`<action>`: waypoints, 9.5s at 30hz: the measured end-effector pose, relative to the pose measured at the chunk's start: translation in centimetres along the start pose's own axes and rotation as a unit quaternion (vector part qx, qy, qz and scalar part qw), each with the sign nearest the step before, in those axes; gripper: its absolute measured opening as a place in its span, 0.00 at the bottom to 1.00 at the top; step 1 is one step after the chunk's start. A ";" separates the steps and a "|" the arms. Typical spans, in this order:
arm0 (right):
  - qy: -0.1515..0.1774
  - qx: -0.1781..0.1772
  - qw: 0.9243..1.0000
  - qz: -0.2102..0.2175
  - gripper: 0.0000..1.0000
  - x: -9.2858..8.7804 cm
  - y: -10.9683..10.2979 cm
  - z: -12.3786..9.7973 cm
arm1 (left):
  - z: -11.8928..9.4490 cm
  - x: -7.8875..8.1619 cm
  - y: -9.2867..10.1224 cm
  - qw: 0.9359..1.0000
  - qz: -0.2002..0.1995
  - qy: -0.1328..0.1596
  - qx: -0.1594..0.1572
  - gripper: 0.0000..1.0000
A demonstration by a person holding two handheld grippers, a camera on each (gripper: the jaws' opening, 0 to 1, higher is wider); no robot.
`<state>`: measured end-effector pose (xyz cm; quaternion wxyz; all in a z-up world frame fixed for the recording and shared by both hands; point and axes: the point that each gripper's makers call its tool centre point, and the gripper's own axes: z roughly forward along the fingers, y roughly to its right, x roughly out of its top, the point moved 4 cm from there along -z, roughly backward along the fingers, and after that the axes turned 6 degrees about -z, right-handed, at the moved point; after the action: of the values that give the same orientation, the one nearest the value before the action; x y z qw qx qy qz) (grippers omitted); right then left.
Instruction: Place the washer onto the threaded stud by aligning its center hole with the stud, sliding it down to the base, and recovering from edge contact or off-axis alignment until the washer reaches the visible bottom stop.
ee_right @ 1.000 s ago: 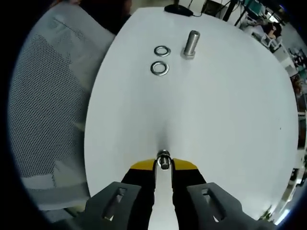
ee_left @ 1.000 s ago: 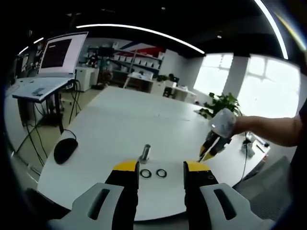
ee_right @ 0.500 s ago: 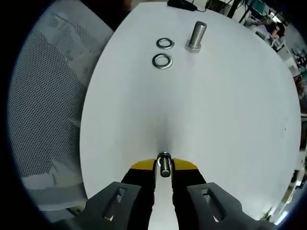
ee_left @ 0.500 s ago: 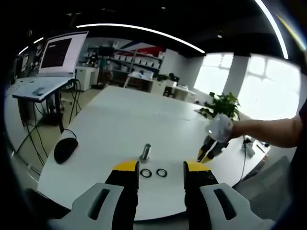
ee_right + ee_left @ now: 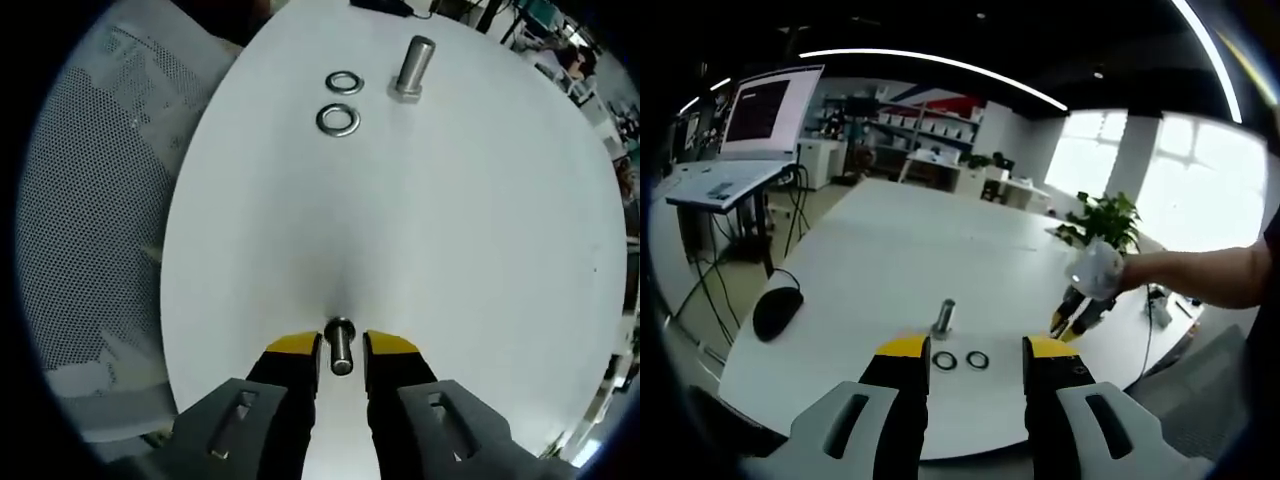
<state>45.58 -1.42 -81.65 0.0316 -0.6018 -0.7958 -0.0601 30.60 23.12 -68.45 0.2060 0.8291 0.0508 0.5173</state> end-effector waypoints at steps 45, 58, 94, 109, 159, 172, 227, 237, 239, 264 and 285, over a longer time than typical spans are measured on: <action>0.421 -0.122 0.841 0.315 0.26 5.7 -3.5 -14.4 | 0.0 0.1 -0.1 1.000 0.002 0.003 -0.004 0.35; 0.434 -0.101 0.831 0.333 0.26 6.2 -7.0 -12.3 | 0.0 -0.1 -0.2 1.000 0.002 0.001 -0.003 0.35; 0.395 -0.054 0.885 0.241 0.25 9.3 -8.4 -10.0 | 0.0 -0.1 0.1 1.000 0.002 -0.001 -0.004 0.35; 0.340 -0.062 0.924 0.163 0.26 9.7 -7.3 -9.5 | -0.1 0.1 0.3 1.000 0.000 0.007 -0.009 0.35; 0.164 -0.054 0.985 0.010 0.35 11.2 -0.4 -2.7 | 0.0 0.0 0.3 1.000 -0.001 0.000 -0.013 0.35; 0.166 -0.030 0.985 0.033 0.35 12.2 -0.3 -0.4 | 0.0 0.0 0.3 1.000 -0.001 -0.001 -0.011 0.35; 0.187 -0.026 0.980 0.070 0.24 14.4 0.8 3.1 | 0.0 0.0 0.0 1.000 -0.007 0.002 -0.009 0.35; 0.190 -0.037 0.979 0.063 0.23 14.2 1.0 2.2 | 0.0 0.1 0.2 1.000 -0.005 0.003 -0.012 0.35; 0.191 -0.037 0.979 0.061 0.23 14.2 1.0 2.1 | 0.0 0.1 0.2 1.000 -0.004 0.002 -0.013 0.35; 0.210 -0.077 0.972 0.069 0.23 12.2 2.0 -3.8 | -0.3 0.2 0.6 1.000 -0.011 0.013 -0.026 0.38; 0.194 -0.110 0.974 0.025 0.23 14.7 3.0 -9.3 | -0.3 -0.7 0.9 0.999 0.014 -0.009 -0.033 0.42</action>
<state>44.22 12.17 -70.49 0.1204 -0.5981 -0.7477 -0.2622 29.91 22.17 -68.50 0.2261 0.8273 0.0204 0.5139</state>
